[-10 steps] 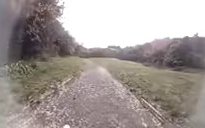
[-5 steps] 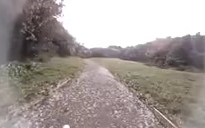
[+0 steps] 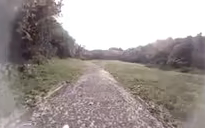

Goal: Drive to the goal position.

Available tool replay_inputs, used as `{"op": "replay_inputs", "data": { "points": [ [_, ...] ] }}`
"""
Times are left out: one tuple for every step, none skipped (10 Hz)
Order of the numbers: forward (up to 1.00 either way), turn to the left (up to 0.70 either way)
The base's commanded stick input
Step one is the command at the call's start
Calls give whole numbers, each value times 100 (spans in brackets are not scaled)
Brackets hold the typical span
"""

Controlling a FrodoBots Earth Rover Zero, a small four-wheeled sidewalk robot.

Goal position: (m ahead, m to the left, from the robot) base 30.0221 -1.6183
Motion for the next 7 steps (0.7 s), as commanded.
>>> {"op": "replay_inputs", "data": {
  "points": [
    [85,0],
    [85,0],
    [85,0],
    [85,0],
    [85,0],
    [85,0],
    [85,0]
  ]
}}
